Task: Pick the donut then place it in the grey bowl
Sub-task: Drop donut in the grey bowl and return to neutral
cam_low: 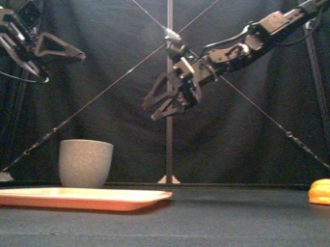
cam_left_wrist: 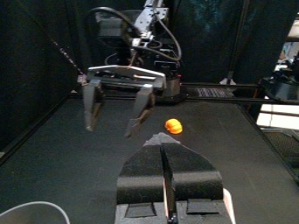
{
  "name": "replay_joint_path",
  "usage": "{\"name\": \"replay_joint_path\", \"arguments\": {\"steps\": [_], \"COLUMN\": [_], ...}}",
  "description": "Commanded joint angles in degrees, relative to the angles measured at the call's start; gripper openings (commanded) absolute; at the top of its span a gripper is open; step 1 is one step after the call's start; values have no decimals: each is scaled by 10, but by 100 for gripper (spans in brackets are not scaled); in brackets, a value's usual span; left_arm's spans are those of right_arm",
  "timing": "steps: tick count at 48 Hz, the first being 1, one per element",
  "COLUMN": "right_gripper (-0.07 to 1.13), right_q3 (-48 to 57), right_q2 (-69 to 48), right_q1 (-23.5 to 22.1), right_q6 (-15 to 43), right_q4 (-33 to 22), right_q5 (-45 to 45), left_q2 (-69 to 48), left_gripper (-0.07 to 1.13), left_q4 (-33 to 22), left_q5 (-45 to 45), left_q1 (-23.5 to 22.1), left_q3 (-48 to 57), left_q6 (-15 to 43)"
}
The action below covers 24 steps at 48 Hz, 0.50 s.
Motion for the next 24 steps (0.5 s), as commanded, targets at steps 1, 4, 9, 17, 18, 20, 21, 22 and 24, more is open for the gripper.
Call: {"name": "replay_joint_path", "arguments": {"steps": [1,4,9,17,18,20,21,22,24], "right_gripper": [106,106,106,106,106,106,106,106,106], "right_q3": [59,104,162,234,240,251,256,263,271], "right_q2": [-63,-89,-115,-142,-146,-152,-155,-160,-167], "right_q1": [13,22,30,36,36,36,37,36,39], "right_q6": [2,2,1,1,1,1,1,1,2], "right_q4": [17,30,47,54,54,54,55,54,55], "right_q5": [-62,-115,-192,-253,-256,-257,-258,-258,-257], "left_q2": [3,2,2,2,2,2,3,2,3], "left_gripper": [-1,-1,-1,-1,-1,-1,-1,-1,-1], "left_q4": [1,-2,-11,-18,-18,-18,-18,-18,-18], "left_q5": [-5,-5,-5,-5,-5,-5,-5,-5,-5], "left_q1": [0,0,0,-1,-2,-2,-2,-2,-3], "left_q3": [-5,-3,1,3,3,4,4,4,4], "left_q6": [-2,-3,-3,-2,-2,-2,-2,-2,-2]}}
